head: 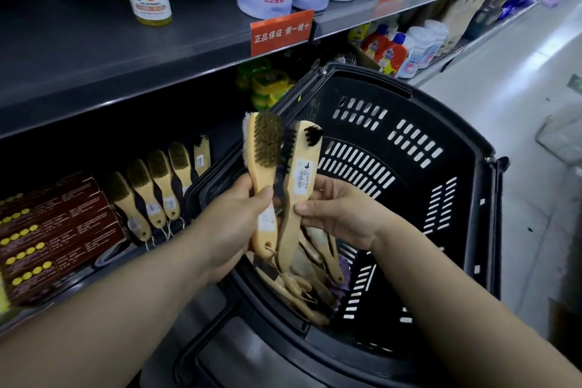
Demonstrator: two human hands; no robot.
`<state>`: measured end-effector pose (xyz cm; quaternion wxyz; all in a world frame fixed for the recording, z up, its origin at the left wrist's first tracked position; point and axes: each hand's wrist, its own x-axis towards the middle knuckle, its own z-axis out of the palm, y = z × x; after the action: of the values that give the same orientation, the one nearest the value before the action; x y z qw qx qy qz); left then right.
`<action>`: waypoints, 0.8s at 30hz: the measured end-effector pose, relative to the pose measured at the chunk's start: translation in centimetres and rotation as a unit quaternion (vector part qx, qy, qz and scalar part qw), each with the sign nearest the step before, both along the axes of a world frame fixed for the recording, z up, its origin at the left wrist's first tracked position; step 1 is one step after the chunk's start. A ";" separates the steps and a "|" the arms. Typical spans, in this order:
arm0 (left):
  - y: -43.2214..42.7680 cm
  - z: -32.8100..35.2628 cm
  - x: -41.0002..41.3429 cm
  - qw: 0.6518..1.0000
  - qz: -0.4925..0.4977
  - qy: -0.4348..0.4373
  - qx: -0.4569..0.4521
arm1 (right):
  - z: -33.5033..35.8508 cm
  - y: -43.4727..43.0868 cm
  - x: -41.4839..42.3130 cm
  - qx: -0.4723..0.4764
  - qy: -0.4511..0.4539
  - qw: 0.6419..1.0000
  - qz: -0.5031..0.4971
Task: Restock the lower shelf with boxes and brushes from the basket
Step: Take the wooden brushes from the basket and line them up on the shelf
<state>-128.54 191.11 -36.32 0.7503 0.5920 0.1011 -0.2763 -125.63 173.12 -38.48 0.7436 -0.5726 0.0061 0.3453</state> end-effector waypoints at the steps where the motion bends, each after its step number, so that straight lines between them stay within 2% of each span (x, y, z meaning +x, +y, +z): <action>1: 0.1 -0.1 0.0 1.000 -0.012 -0.013 0.010 | -0.1 0.2 0.0 -0.010 -0.014 1.000 -0.005; 4: 0.3 -0.4 0.2 0.994 -0.044 -0.061 0.074 | -0.4 0.9 0.2 -0.029 -0.066 0.997 -0.023; 8: 0.4 -0.5 0.9 0.980 -0.015 -0.108 0.164 | -1.0 0.9 1.1 -0.012 -0.096 0.995 -0.024; 11: 0.3 -0.5 1.3 0.978 0.010 -0.097 0.183 | -2.6 -0.2 2.0 0.021 -0.031 0.999 0.018; 13: 0.4 -0.5 1.4 0.983 0.023 -0.082 0.163 | -5.0 -1.0 2.2 -0.032 0.047 0.992 0.111; 14: 0.5 -0.5 1.4 0.986 0.027 -0.073 0.149 | -6.6 -1.1 2.0 -0.115 0.066 0.976 0.174; 15: 0.5 -0.4 1.3 0.988 0.028 -0.063 0.136 | -8.4 -1.0 1.6 -0.234 0.062 0.938 0.250; 17: 0.7 -0.2 1.1 0.991 0.032 -0.047 0.121 | -12.3 -0.1 0.3 -0.460 0.028 0.799 0.387; 18: 0.7 -0.2 1.0 0.992 0.041 -0.037 0.115 | -13.8 0.6 -0.6 -0.521 0.009 0.745 0.418; 19: 0.8 -0.2 1.0 0.993 0.051 -0.027 0.107 | -15.0 1.3 -1.3 -0.549 -0.025 0.719 0.425; 22: 1.0 -0.4 0.9 0.994 0.075 0.002 0.083 | -16.7 2.7 -2.4 -0.570 -0.048 0.741 0.352; 24: 1.1 -0.4 0.8 0.994 0.085 0.021 0.064 | -16.8 2.9 -2.3 -0.561 -0.017 0.744 0.363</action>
<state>-127.70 192.24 -36.70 0.7291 0.6225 0.1842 -0.2168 -127.91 176.00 -55.26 0.1067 -0.8513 -0.0220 0.5133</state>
